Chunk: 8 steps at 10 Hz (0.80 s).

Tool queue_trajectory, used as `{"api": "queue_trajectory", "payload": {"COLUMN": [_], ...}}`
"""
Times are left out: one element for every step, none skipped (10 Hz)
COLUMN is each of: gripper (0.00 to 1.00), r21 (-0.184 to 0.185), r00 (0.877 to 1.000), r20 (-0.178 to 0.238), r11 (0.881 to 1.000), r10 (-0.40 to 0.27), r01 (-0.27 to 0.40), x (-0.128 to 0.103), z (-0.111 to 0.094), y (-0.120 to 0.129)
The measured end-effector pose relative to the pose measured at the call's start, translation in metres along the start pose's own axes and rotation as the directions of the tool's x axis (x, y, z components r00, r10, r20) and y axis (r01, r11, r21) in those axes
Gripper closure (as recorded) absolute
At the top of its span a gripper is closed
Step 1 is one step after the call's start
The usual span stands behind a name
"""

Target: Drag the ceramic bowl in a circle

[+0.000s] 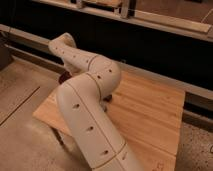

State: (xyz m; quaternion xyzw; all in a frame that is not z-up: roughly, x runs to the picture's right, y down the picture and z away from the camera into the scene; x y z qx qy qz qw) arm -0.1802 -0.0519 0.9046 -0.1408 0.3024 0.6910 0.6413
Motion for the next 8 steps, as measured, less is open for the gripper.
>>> {"api": "queue_trajectory", "payload": {"gripper": [0.81,0.81,0.81,0.81,0.81,0.81,0.81,0.81], "r21": [-0.003,-0.005,-0.001,0.008,0.014,0.025,0.033,0.040], "r00": [1.000,0.999,0.999,0.999,1.000,1.000,1.000,0.999], "r20": [0.002,0.007,0.010,0.015,0.017,0.020,0.021,0.021], "r11": [1.000,0.999,0.999,0.999,1.000,1.000,0.999,0.999], "r10": [-0.018,-0.033,-0.040,-0.032,-0.022,-0.002,0.014,0.030], "r01": [0.018,0.033,0.040,0.032,0.022,0.002,-0.015,-0.030], "x": [0.005,0.010,0.013,0.013,0.013,0.012,0.013,0.014], "z": [-0.002,-0.004,-0.006,-0.009,-0.010,-0.011,-0.012,-0.013], "y": [0.005,0.007,0.004,-0.007,-0.015,-0.030,-0.041,-0.051]}}
